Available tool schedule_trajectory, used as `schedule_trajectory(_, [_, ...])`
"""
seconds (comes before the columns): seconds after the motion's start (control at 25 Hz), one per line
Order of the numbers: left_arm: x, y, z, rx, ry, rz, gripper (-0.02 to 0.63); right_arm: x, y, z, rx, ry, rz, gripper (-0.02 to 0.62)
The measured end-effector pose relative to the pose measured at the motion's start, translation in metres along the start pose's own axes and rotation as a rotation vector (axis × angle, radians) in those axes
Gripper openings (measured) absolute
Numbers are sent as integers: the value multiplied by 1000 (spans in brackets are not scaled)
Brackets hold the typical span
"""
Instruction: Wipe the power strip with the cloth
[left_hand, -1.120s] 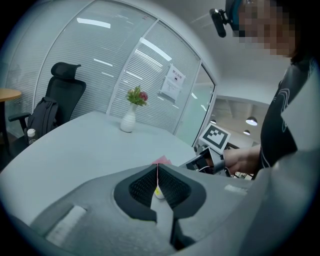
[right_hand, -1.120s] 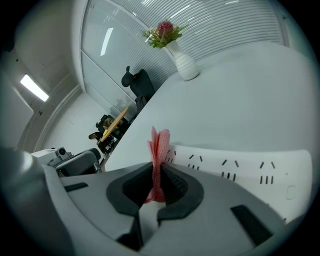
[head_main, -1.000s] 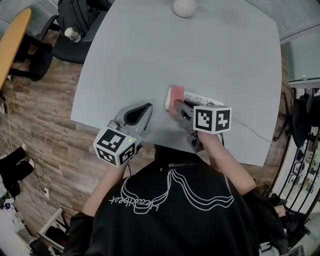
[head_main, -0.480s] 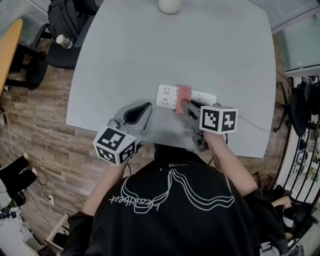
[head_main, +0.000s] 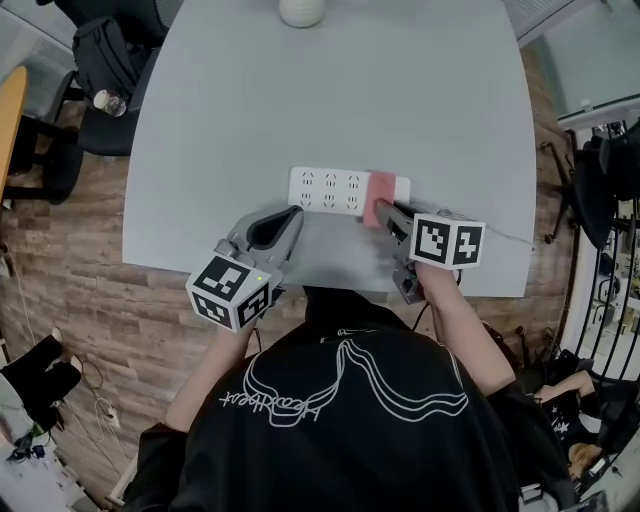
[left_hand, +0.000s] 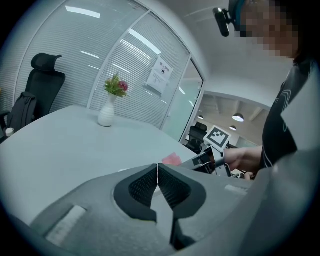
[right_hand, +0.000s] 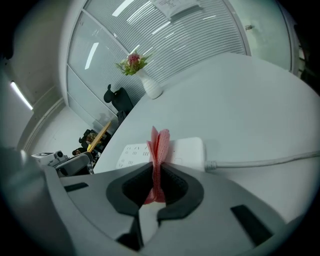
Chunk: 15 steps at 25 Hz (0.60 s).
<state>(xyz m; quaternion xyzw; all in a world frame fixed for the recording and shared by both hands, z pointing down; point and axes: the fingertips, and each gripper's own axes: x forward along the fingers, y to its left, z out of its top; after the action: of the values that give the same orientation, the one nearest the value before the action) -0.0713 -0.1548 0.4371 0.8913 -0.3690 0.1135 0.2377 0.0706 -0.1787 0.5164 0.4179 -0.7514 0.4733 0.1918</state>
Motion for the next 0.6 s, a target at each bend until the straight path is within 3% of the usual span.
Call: schedule_trajectory(0.6, [27, -37, -3, 34, 32, -65, 14, -41, -50, -4, 81, -78, -45, 40])
